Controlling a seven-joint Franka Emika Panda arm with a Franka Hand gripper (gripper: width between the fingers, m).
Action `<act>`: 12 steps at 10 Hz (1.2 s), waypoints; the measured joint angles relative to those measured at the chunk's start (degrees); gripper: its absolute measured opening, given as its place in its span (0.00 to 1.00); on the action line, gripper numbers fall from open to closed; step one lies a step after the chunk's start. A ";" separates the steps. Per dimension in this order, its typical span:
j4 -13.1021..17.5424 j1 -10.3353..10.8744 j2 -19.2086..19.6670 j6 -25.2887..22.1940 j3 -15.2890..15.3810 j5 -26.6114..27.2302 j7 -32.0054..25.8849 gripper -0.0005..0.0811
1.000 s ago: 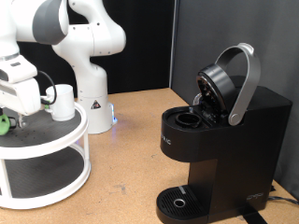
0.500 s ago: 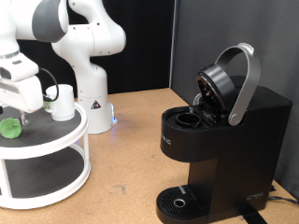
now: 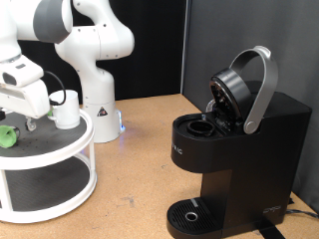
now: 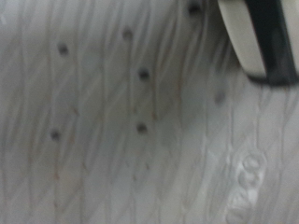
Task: Make a cup of coffee with the keurig machine
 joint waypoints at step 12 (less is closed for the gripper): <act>11.55 2.94 15.14 -16.42 -2.35 9.49 -22.90 0.99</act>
